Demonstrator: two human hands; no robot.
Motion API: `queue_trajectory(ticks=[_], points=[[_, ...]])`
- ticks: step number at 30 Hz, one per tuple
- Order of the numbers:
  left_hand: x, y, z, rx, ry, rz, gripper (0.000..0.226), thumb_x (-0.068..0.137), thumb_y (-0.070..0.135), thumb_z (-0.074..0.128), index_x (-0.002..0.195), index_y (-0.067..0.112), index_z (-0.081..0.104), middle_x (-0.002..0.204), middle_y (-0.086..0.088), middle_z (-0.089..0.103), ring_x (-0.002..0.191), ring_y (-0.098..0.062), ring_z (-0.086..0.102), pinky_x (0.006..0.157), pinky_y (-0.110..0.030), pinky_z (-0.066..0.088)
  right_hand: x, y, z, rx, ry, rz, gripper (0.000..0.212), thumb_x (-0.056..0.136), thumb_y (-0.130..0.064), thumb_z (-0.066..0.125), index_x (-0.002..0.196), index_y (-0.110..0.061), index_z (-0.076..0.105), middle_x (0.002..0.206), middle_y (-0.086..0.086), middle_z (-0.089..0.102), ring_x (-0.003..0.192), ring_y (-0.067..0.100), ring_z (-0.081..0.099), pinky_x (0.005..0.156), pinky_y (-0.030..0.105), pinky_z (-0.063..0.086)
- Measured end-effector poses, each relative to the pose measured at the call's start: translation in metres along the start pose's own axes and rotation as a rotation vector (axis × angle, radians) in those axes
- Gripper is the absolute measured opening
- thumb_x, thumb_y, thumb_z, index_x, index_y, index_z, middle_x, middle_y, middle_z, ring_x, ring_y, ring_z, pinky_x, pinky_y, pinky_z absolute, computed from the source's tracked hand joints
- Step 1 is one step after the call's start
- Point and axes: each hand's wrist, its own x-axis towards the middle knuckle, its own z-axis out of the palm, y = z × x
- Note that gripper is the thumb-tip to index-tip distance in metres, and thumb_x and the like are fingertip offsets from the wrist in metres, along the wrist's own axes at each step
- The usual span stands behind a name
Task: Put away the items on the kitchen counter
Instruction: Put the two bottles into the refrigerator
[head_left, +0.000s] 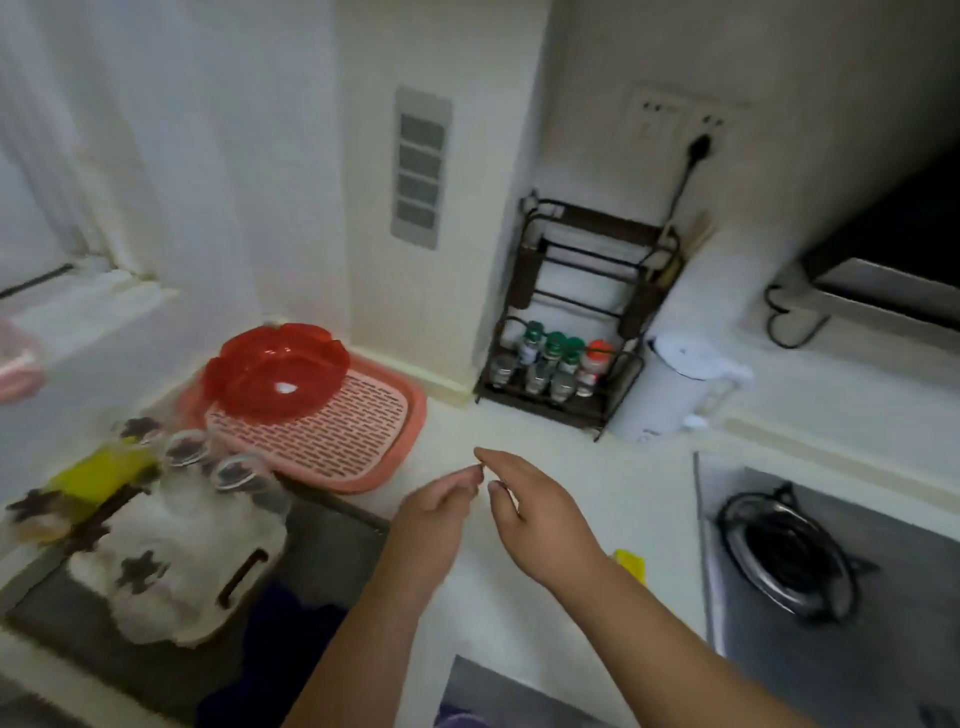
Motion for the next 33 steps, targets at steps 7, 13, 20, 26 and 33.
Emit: queue_trajectory(ticks=[7, 13, 20, 26, 33], points=[[-0.018, 0.031, 0.195, 0.313, -0.369, 0.191, 0.033, 0.102, 0.02, 0.046, 0.116, 0.036, 0.071, 0.101, 0.016, 0.071, 0.082, 0.011, 0.06, 0.073, -0.012, 0.044, -0.098, 0.104, -0.124, -0.051, 0.207, 0.316, 0.049, 0.095, -0.017, 0.044, 0.142, -0.023, 0.056, 0.14, -0.007, 0.06, 0.125, 0.008, 0.057, 0.105, 0.02, 0.043], [-0.074, 0.009, 0.365, 0.528, -0.62, 0.283, 0.032, 0.101, 0.021, 0.046, 0.119, 0.031, 0.07, 0.107, 0.008, 0.072, 0.088, -0.007, 0.061, 0.077, -0.022, 0.043, -0.234, 0.188, -0.216, -0.049, 0.325, 0.551, 0.05, 0.094, -0.011, 0.046, 0.143, -0.021, 0.055, 0.142, -0.005, 0.059, 0.128, 0.01, 0.055, 0.102, 0.004, 0.029], [-0.181, -0.059, 0.57, 0.774, -0.888, 0.301, 0.038, 0.1, 0.014, 0.042, 0.124, 0.031, 0.067, 0.119, 0.0, 0.071, 0.097, -0.01, 0.06, 0.082, -0.022, 0.042, -0.434, 0.294, -0.301, -0.023, 0.375, 0.801, 0.051, 0.096, -0.016, 0.04, 0.143, -0.026, 0.054, 0.141, -0.002, 0.06, 0.127, 0.016, 0.057, 0.101, 0.02, 0.04], [-0.255, -0.108, 0.706, 0.897, -1.052, 0.32, 0.047, 0.094, 0.019, 0.042, 0.133, 0.036, 0.061, 0.136, 0.008, 0.064, 0.123, -0.009, 0.058, 0.1, -0.022, 0.044, -0.564, 0.347, -0.365, -0.041, 0.417, 0.956, 0.053, 0.09, -0.02, 0.035, 0.138, -0.027, 0.056, 0.134, -0.002, 0.064, 0.12, 0.019, 0.06, 0.097, 0.029, 0.046], [-0.266, -0.106, 0.811, 0.938, -1.038, 0.402, 0.047, 0.097, 0.025, 0.043, 0.142, 0.037, 0.053, 0.142, 0.008, 0.059, 0.131, -0.014, 0.054, 0.104, -0.026, 0.042, -0.607, 0.415, -0.44, -0.142, 0.401, 0.938, 0.042, 0.086, -0.011, 0.042, 0.123, -0.022, 0.057, 0.121, 0.003, 0.066, 0.106, 0.029, 0.063, 0.085, 0.043, 0.052]])
